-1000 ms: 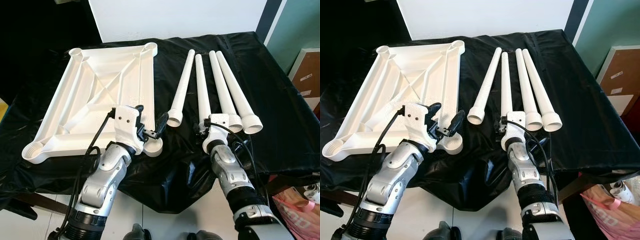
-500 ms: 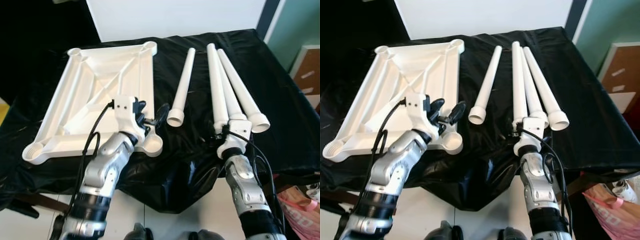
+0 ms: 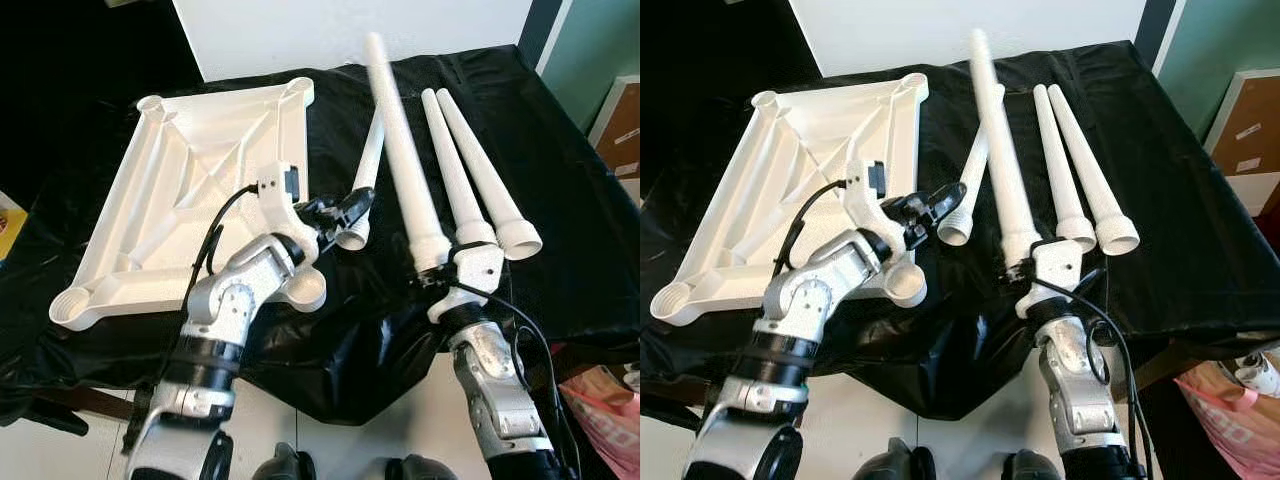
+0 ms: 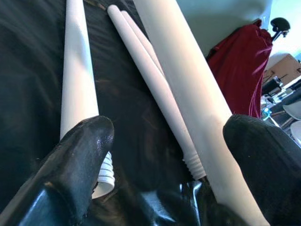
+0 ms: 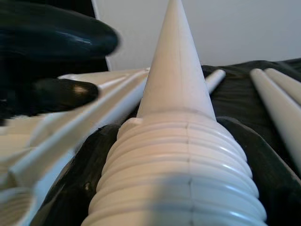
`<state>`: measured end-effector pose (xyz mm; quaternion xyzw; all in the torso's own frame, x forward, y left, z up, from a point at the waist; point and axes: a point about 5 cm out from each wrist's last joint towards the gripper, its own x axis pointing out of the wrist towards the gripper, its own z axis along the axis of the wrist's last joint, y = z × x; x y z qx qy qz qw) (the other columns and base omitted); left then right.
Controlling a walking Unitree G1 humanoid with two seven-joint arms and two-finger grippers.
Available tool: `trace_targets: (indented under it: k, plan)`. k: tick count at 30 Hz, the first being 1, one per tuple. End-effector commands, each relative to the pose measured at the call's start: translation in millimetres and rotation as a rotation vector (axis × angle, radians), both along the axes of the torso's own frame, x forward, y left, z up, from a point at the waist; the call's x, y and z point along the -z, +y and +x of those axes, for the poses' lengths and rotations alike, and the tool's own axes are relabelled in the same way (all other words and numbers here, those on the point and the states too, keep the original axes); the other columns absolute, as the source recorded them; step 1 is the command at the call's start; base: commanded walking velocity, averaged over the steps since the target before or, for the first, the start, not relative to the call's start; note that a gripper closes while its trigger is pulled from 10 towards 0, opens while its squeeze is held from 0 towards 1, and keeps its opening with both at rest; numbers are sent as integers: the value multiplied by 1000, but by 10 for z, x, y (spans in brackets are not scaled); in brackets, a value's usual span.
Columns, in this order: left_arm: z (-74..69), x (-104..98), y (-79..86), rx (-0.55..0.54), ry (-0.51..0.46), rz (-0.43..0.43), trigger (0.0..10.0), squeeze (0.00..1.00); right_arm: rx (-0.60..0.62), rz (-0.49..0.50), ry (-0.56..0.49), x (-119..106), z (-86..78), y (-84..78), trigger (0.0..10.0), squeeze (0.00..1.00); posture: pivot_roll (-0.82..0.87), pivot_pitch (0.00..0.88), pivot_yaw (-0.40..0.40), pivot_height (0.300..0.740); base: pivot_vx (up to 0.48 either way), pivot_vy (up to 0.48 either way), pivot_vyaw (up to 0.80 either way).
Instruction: Building children table
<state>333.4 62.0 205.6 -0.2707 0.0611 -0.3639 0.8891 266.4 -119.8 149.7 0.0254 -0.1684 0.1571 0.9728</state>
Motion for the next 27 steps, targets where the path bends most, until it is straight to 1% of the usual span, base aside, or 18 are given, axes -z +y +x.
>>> trace_targets:
  k: [1, 2, 4, 6, 7, 8, 10, 11, 13, 15, 19, 20, 21, 24, 26, 27]
  plan:
    - [-133, -113, -68, 380, -152, -159, 10000, 0, -40, -1, -7, -20, -36, 42, 10000, 0, -62, 112, 112, 740, 0, 0, 0]
    - [-105, -167, -62, 395, -140, -204, 10000, 0, -76, -10, -7, -22, -58, 72, 10000, 0, -62, 115, 113, 740, 0, 0, 0]
    - [-69, -235, -50, 417, -119, -263, 10000, 0, -123, -27, -14, -29, -92, 114, 10000, 0, -60, 116, 113, 740, 0, 0, 0]
    - [-58, -247, -45, 423, -111, -275, 10000, 0, -135, -33, -18, -33, -103, 126, 10000, 0, -60, 116, 113, 740, 0, 0, 0]
    - [-41, -269, -32, 429, -105, -290, 10000, 0, -162, -45, -18, -33, -122, 149, 10000, 0, -60, 118, 112, 740, 0, 0, 0]
    - [-41, -269, -32, 429, -105, -290, 10000, 0, -162, -45, -18, -33, -122, 149, 10000, 0, -60, 118, 112, 740, 0, 0, 0]
    - [-7, -305, -9, 429, -102, -302, 10000, 0, -222, -74, -17, -28, -163, 195, 10000, 0, -59, 118, 111, 740, 0, 0, 0]
    - [-7, -305, -9, 429, -102, -302, 10000, 0, -222, -74, -17, -28, -163, 195, 10000, 0, -59, 118, 111, 740, 0, 0, 0]
    - [17, -326, 14, 431, -98, -309, 10000, 0, -270, -100, -26, -30, -205, 228, 10000, 0, -56, 120, 109, 740, 0, 0, 0]
    - [61, -334, 50, 411, -93, -296, 10000, 0, -316, -124, -37, -34, -262, 249, 10000, 0, -53, 120, 108, 740, 0, 0, 0]
    - [88, -355, 87, 403, -87, -301, 10000, 0, -347, -135, -39, -33, -304, 252, 10000, 0, -52, 120, 107, 740, 0, 0, 0]
    - [108, -383, 130, 390, -91, -303, 10000, 0, -365, -146, -36, -26, -334, 244, 10000, 0, -50, 120, 107, 740, 0, 0, 0]
    - [108, -383, 130, 390, -91, -303, 10000, 0, -365, -146, -36, -26, -334, 244, 10000, 0, -50, 120, 107, 740, 0, 0, 0]
    - [177, -474, 316, 336, -107, -297, 10000, 0, -398, -175, -24, -4, -394, 200, 10000, 0, -42, 121, 107, 740, 0, 0, 0]
    - [177, -474, 316, 336, -107, -297, 10000, 0, -398, -175, -24, -4, -394, 200, 10000, 0, -42, 121, 107, 740, 0, 0, 0]
    - [192, -491, 357, 327, -106, -297, 9882, 0, -405, -181, -21, 0, -401, 190, 10000, 0, -42, 121, 107, 740, 0, 0, 0]
